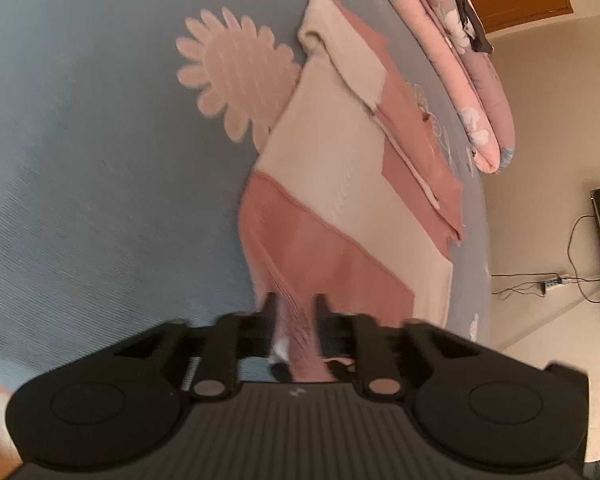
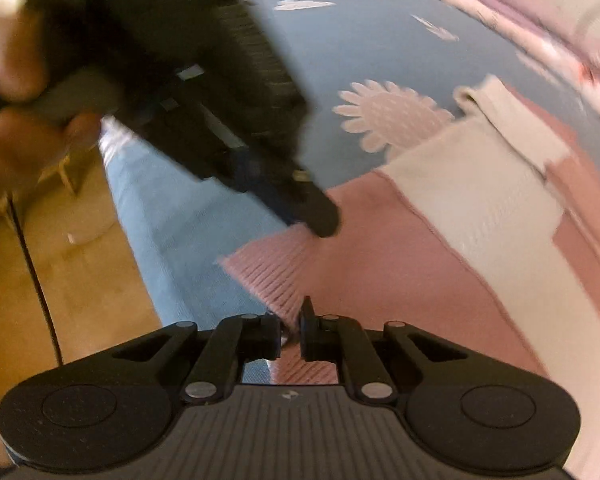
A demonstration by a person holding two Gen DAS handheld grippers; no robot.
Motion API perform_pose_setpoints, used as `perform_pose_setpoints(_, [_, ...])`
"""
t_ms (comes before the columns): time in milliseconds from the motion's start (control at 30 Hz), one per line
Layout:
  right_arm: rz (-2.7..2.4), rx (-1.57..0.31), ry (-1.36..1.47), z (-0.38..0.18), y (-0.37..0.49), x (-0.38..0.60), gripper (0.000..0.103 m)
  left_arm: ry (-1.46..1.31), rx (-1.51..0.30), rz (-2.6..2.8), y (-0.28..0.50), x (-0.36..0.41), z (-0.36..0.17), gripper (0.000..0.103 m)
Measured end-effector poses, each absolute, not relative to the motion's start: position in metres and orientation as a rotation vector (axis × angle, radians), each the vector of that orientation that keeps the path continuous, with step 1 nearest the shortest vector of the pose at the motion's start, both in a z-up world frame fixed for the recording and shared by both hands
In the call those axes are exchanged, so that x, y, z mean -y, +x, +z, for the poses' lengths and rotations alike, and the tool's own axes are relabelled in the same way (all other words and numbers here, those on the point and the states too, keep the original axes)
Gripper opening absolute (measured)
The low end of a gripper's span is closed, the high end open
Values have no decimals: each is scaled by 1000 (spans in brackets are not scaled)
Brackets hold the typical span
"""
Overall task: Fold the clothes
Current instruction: 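Close the left tool on the ribbed hem while the right tool grasps the hem beside it, then lift the held hem edge off the bed with both tools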
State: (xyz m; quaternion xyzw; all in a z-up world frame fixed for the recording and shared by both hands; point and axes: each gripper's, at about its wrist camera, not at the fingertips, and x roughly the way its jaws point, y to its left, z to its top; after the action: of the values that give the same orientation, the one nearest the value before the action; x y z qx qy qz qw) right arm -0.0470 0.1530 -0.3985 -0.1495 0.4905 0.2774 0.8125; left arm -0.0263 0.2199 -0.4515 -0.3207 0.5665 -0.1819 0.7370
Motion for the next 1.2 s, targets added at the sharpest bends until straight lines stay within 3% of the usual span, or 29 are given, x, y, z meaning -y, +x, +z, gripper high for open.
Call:
perform_pose_setpoints(67, [589, -1065, -263, -393, -39, -145, 10, -610, -1215, -393, -28, -224, -440, 62])
perform_pose_setpoints(100, [589, -1079, -234, -391, -35, -142, 10, -557, -1202, -392, -29, -226, -434, 66])
perform_pose_setpoints(267, [589, -1113, -117, -385, -24, -133, 10, -94, -1139, -459, -35, -210, -412, 70])
perform_pose_setpoints(500, [607, -1141, -71, -384, -18, -135, 10, 686, -895, -770, -70, -149, -416, 76])
perform_pose_setpoints(800, [617, -1168, -19, -386, -9, -127, 10, 1188, -516, -1097, -87, -116, -437, 76])
perform_pose_setpoints(1000, [616, -1169, -7, -384, -6, -123, 10, 1344, -371, -1290, -96, -106, -452, 75])
perform_pose_setpoints(1033, [617, -1170, -5, -384, -5, -122, 10, 1351, -363, -1296, -96, -103, -452, 72])
perform_pose_setpoints(1100, [613, -1173, 0, -384, -5, -119, 10, 1362, -366, -1310, -96, -98, -452, 50])
perform_pose_setpoints(1200, [608, -1177, 15, -385, -4, -117, 11, 1358, -417, -1329, -91, -90, -453, 39])
